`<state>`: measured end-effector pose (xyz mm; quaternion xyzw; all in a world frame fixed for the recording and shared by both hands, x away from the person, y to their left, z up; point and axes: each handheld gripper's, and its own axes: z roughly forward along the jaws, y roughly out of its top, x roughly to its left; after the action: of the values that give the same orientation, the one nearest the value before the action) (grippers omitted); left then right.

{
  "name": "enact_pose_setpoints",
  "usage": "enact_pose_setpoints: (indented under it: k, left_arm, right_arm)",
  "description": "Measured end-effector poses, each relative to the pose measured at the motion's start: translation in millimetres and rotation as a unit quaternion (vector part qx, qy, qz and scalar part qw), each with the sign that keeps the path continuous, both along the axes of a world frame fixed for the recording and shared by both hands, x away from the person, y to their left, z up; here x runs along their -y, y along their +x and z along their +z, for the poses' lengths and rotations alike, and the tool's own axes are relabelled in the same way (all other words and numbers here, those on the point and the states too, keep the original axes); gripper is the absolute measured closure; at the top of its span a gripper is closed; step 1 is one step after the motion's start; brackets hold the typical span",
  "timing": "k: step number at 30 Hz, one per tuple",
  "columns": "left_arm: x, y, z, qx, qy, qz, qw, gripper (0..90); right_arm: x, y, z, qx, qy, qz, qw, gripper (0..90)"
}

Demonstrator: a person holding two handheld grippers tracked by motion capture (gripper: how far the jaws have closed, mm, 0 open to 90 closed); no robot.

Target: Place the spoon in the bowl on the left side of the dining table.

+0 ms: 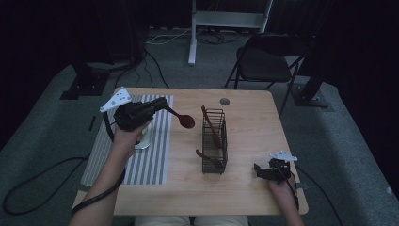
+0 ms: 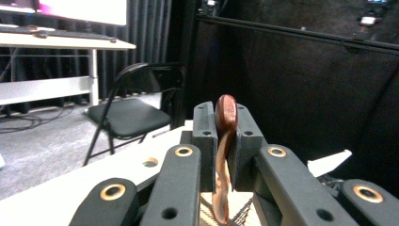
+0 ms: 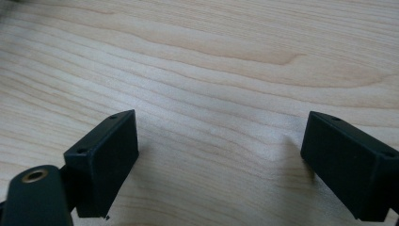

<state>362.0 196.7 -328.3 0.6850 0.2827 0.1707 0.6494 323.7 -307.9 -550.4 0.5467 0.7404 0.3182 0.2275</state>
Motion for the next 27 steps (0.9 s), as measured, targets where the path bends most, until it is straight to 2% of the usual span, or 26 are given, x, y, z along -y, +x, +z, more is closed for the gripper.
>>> enact_pose_setpoints:
  k: [2, 5, 8, 13, 20, 23, 27]
  left_arm:
    - [-7.7, -0.5, -2.0, 0.003, -0.006, 0.015, 0.9999, 83.3]
    - [-20.2, 0.0, -4.7, 0.003, -0.027, 0.021, 0.9994, 83.3]
    - [-31.1, 1.6, -9.9, -0.002, -0.029, 0.035, 0.999, 83.4]
    - [-44.1, 1.3, -17.3, -0.003, -0.02, 0.061, 0.998, 83.3]
    - [-68.2, 3.1, -30.5, -0.021, -0.02, 0.098, 0.9948, 83.3]
    - [-74.7, 3.1, -33.7, -0.024, -0.018, 0.108, 0.9937, 83.3]
    - [-79.1, 2.1, -36.9, -0.027, -0.004, 0.115, 0.9929, 83.3]
  right_arm:
    - [0.0, 0.0, 0.0, 0.0, 0.0, 0.0, 1.0, 10.9]
    - [0.0, 0.0, 0.0, 0.0, 0.0, 0.0, 1.0, 10.9]
    - [-0.1, 0.0, 0.0, 0.0, 0.0, 0.0, 1.0, 10.9]
    - [-0.2, 0.0, 0.0, 0.0, 0.001, -0.001, 1.0, 10.9]
    - [-0.1, 0.0, 0.0, 0.0, 0.0, -0.001, 1.0, 10.9]
    - [-0.1, 0.0, -0.1, 0.0, 0.0, -0.001, 1.0, 10.9]
    - [-0.2, -0.1, -0.1, 0.0, 0.0, -0.001, 1.0, 10.9]
